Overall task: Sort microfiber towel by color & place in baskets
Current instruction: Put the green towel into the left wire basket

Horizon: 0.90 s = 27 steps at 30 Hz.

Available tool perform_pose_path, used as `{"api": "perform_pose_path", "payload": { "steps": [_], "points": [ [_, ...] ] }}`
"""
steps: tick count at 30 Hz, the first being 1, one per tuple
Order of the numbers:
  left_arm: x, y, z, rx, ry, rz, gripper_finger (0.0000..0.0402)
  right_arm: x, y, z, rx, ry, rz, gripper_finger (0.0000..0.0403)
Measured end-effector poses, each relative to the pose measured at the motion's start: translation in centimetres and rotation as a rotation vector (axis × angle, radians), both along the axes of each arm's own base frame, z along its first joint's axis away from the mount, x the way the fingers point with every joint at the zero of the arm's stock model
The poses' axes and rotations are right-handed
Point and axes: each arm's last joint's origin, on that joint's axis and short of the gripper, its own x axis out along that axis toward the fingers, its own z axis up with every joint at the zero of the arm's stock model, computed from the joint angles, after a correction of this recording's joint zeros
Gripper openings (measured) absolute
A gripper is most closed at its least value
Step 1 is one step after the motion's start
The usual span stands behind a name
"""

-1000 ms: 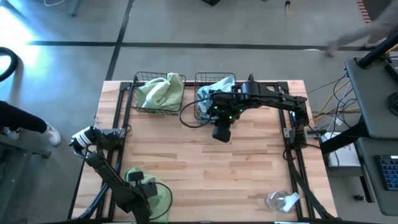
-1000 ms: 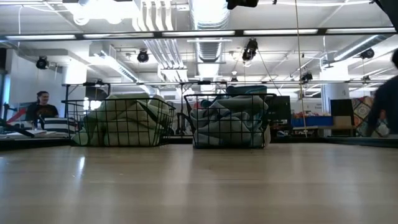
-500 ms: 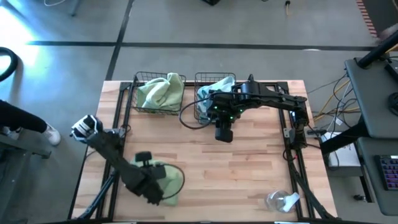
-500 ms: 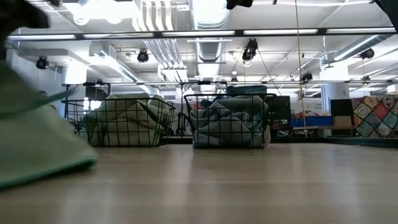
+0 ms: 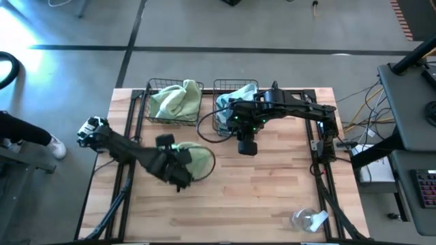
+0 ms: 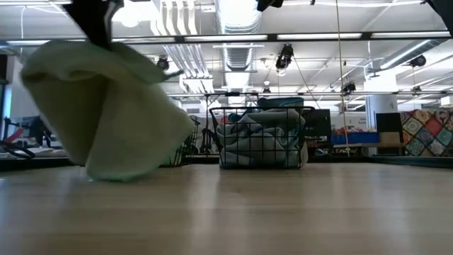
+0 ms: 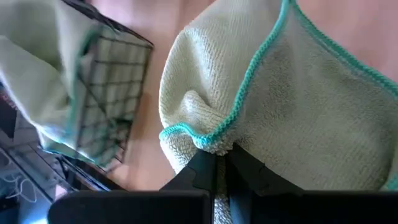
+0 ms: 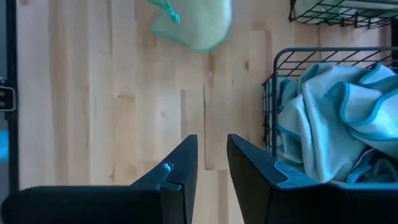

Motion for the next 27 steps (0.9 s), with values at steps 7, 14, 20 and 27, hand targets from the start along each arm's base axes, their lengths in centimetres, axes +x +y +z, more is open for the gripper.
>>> {"api": "perform_pose_path", "payload": {
  "steps": [7,14,20,27],
  "points": [
    [0.5,3.6,4.7,0.058,-0.144,0.011,0.0003,0.0,-0.4,0.0,-0.109,0.002,-0.031,0.0082],
    [-0.8,6.7,9.9,0.192,-0.329,0.065,0.0004,0.0,-0.6,0.0,-0.195,0.005,-0.009,0.0082],
    [-3.4,9.0,13.4,0.355,-0.426,0.118,0.0004,0.0,-0.6,0.0,-0.215,0.004,0.031,0.0082],
    [-7.5,11.8,15.8,0.484,-0.455,0.174,0.0004,0.4,-0.6,0.2,-0.209,-0.042,0.006,0.0082]
  ]
}}
